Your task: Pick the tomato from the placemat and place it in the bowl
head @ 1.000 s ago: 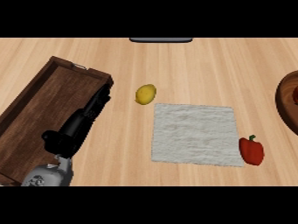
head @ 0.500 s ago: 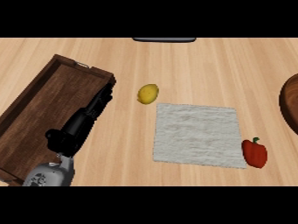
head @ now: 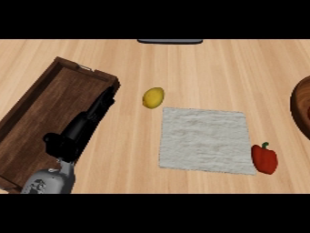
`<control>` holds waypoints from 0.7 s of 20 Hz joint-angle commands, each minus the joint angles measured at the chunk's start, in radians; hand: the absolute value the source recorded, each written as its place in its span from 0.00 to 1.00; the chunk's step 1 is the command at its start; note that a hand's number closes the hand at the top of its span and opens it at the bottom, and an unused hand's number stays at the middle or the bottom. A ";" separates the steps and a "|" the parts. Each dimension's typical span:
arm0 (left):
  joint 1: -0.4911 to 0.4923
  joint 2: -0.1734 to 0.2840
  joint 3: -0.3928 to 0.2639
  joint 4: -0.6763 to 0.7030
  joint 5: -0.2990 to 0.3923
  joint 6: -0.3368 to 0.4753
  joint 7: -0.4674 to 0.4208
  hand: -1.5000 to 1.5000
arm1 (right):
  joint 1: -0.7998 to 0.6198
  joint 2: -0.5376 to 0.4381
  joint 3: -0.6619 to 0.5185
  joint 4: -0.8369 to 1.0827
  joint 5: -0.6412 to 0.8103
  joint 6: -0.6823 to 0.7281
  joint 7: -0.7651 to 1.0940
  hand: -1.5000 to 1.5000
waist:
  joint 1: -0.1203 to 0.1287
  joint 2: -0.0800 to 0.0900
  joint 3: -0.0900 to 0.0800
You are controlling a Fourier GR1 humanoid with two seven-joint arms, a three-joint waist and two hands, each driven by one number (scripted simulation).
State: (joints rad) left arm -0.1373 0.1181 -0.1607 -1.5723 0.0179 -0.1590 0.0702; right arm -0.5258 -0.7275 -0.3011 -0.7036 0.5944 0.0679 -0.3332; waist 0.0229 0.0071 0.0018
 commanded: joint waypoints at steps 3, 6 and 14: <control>-0.049 -0.035 -0.013 0.003 -0.026 0.032 0.057 0.50 | -0.115 -0.019 -0.113 0.109 -0.092 -0.022 -0.024 0.00 | -0.010 -0.003 0.000; 0.069 -0.032 -0.034 -0.036 -0.036 0.028 -0.020 0.50 | -0.117 -0.058 -0.223 0.154 -0.181 -0.034 -0.034 0.00 | -0.003 -0.003 0.000; 0.028 -0.028 -0.017 -0.024 -0.038 0.019 -0.017 0.50 | -0.061 -0.237 -0.379 0.366 -0.298 0.070 -0.094 0.00 | -0.008 0.001 0.002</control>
State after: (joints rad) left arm -0.1277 0.1049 -0.1612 -1.5836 0.0038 -0.1582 0.0688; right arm -0.6226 -0.8818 -0.6070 -0.4229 0.3488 0.0980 -0.3885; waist 0.0169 0.0078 0.0025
